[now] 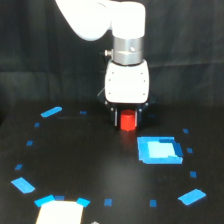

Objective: Pick up the red object from the table

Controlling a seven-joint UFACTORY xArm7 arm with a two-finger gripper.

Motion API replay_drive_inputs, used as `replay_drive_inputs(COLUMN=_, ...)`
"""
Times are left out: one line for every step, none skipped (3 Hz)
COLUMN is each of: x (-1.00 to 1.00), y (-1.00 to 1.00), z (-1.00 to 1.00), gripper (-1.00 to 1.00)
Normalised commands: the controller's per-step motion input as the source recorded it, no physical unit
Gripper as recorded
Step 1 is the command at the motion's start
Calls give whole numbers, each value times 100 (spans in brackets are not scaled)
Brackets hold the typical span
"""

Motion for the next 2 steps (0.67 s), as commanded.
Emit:
replay_drive_inputs(x=-2, y=93, z=78, gripper=-100)
replay_drive_inputs(x=-6, y=100, z=100, gripper=-86)
